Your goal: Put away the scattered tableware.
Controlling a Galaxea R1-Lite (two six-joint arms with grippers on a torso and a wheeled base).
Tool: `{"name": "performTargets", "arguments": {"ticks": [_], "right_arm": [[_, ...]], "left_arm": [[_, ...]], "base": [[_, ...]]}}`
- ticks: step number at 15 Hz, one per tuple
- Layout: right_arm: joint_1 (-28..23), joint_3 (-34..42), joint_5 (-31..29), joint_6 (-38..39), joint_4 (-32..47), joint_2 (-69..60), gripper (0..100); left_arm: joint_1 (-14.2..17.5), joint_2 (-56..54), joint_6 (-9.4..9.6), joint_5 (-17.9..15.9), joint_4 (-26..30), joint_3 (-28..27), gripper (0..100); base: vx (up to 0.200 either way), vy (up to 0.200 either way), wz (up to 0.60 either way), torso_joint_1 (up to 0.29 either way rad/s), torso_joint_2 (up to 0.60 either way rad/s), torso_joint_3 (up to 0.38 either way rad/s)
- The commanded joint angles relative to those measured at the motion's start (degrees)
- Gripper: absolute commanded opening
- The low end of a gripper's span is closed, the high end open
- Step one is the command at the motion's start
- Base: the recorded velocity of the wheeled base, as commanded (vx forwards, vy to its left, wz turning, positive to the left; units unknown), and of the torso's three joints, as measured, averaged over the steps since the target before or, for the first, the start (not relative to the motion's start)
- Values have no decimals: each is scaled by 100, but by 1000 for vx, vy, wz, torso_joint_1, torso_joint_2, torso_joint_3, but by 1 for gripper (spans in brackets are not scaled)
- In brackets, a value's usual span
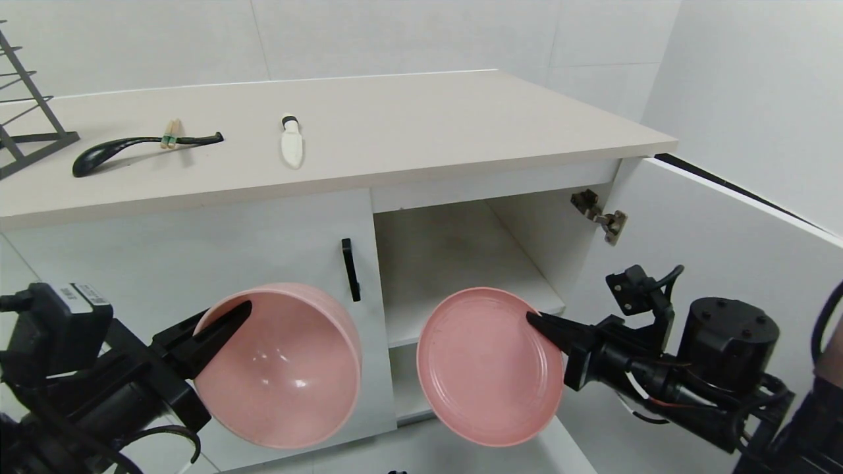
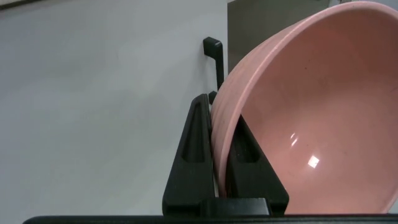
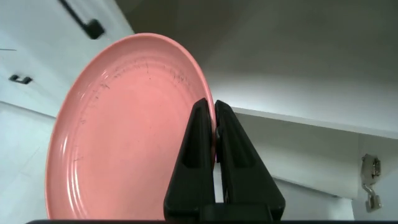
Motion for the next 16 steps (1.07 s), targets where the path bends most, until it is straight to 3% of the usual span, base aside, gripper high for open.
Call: {"name": "performTargets", "arguments": {"ticks": [1, 6, 16], "right_arm": [[-11, -306, -34, 8, -9, 539, 0], [-151, -341, -122, 8, -9, 565, 0], [-529, -930, -122, 122, -9, 1409, 0]], "left_arm": [[-2, -91, -38, 3, 80, 0, 0], [-230, -144, 112, -6, 106, 0, 0], [-230, -144, 112, -6, 247, 0, 0]], "base": [[200, 0, 0, -7, 2, 7], [40, 0, 0, -1, 1, 2], [0, 0, 0, 0, 0, 0]]}}
